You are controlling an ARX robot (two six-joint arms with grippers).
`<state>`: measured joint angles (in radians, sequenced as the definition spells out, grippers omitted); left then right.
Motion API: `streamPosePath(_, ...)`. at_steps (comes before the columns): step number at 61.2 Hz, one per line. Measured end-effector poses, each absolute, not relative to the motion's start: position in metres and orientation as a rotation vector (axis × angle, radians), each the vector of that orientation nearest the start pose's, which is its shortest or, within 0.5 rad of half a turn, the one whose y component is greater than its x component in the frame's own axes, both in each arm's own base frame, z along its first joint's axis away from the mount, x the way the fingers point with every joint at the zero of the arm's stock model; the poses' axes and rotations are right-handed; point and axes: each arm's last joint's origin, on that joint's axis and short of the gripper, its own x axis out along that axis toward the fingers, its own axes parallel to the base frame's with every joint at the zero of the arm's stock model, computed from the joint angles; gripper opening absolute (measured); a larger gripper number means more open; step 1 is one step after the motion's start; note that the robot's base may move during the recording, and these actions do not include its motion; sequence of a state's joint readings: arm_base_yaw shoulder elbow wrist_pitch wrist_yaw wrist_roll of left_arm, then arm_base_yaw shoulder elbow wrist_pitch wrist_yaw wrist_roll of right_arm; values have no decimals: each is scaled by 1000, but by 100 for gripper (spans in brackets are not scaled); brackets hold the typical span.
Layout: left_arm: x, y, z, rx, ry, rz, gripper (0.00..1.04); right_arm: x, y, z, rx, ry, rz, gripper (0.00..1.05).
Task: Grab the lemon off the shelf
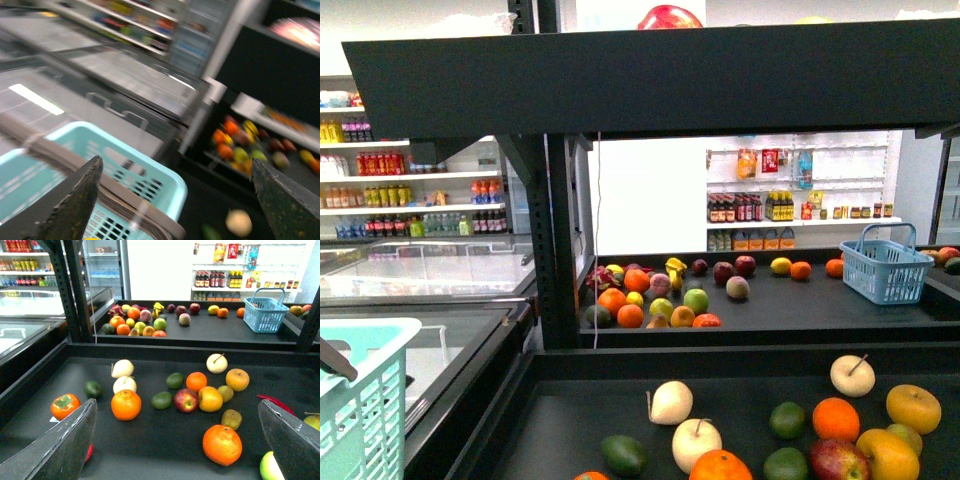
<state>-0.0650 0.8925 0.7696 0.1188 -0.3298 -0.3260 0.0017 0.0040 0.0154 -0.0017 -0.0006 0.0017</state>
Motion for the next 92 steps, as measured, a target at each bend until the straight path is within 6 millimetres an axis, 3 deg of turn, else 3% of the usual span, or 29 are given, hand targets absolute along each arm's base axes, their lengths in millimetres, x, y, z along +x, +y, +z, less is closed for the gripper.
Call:
streamPosePath(5, 173, -28, 316, -141, 3, 53, 74, 97, 0, 168, 2, -9, 3, 97)
streamPosePath(15, 138, -50, 277, -49, -25, 12, 43, 97, 0, 168, 2, -9, 2, 97)
streamPosePath(22, 132, -45, 242, -16, 10, -17, 21, 97, 0, 168, 2, -9, 2, 97)
streamPosePath(27, 128, -36, 227, -10, 15, -18, 3, 97, 0, 168, 2, -9, 2, 97)
streamPosePath(59, 112, -1, 187, -10, 0, 3, 3, 97, 0, 168, 2, -9, 2, 97)
streamPosePath(92, 97, 0, 167, -8, -6, -4, 3, 97, 0, 168, 2, -9, 2, 97)
